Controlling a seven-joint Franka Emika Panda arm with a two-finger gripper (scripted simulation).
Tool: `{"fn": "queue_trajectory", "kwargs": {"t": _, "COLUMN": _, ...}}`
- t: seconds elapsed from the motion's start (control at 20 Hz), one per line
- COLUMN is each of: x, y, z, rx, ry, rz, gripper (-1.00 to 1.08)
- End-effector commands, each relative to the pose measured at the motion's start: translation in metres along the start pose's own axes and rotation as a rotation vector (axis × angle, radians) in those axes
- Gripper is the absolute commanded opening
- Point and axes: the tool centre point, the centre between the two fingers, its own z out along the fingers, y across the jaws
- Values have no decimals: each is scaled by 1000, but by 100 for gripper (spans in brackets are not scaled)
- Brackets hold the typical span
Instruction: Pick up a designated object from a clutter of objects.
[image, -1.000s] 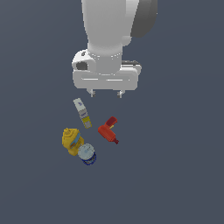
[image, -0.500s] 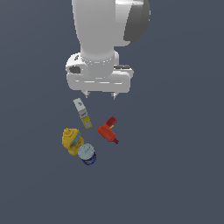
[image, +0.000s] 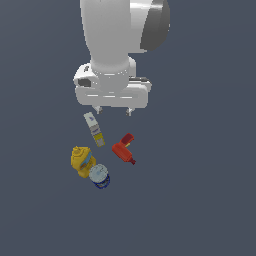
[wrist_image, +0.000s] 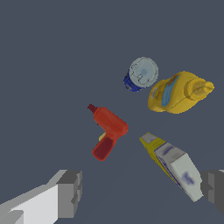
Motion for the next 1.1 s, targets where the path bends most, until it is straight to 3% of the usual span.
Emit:
{"fn": "queue_trajectory", "kwargs": {"t": 0.0, "x": 5, "y": 1, "z": 4, "rx": 2, "ry": 1, "rz": 4, "gripper": 100}}
{"fn": "queue_trajectory", "kwargs": {"t": 0.5, "x": 49, "y": 14, "z": 41, "rx": 18, "ry": 12, "rz": 34, "gripper": 100}}
{"fn": "queue_trajectory", "kwargs": {"t": 1.05, "x": 112, "y": 40, "z": 119, "rx": 34, "ry": 33, "rz": 88, "gripper": 100}}
